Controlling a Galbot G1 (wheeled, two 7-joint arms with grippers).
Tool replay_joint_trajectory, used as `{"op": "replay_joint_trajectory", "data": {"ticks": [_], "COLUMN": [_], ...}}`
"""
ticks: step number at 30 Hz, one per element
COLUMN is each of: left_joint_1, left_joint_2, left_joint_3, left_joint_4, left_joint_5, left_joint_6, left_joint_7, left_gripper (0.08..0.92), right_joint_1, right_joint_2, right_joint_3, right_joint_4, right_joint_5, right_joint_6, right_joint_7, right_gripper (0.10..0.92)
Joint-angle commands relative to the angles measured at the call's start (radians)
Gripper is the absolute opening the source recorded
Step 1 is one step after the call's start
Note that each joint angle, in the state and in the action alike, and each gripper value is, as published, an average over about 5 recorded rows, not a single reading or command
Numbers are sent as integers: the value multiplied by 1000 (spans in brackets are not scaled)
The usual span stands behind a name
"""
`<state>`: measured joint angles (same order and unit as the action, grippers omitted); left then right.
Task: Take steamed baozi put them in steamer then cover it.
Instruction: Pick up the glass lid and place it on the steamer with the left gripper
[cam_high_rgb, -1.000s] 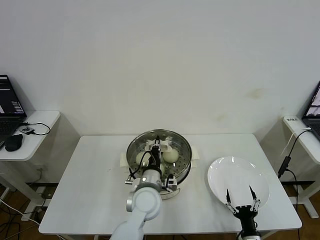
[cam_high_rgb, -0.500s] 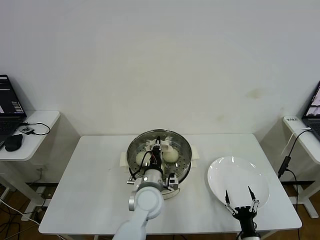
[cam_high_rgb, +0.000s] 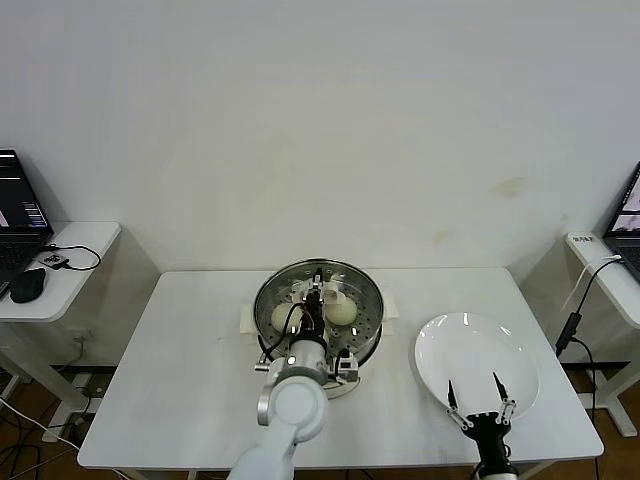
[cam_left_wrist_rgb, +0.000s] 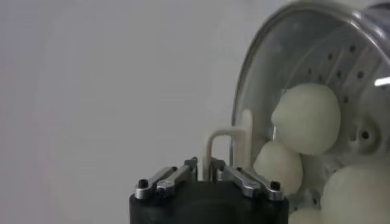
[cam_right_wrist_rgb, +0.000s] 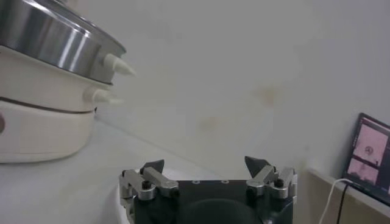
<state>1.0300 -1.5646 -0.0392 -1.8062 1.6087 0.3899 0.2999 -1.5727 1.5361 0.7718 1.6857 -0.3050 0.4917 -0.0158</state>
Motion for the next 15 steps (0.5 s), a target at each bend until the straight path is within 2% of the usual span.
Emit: {"op": "replay_joint_trajectory", "data": {"ticks": [1,10,15], "left_joint_1": [31,154,248], "left_joint_2": [21,122,195], "left_joint_3": [10,1,-27], "left_joint_4": [-71,-278,-415], "left_joint_5": [-13,-94,-239], "left_joint_6": [0,-5,-7], "left_joint_7": [-1,-11,-26], "left_gripper": [402,671,789], "right_joint_1": [-1,-7,-10], "right_joint_2": [4,8,10], "right_joint_3": [-2,-2,-7], "right_joint_4": [-1,1,1], "right_joint_5": [-6,-15,-19], "right_joint_6": [-1,1,1], "right_joint_7": [0,0,-1], "right_gripper": [823,823,823]}}
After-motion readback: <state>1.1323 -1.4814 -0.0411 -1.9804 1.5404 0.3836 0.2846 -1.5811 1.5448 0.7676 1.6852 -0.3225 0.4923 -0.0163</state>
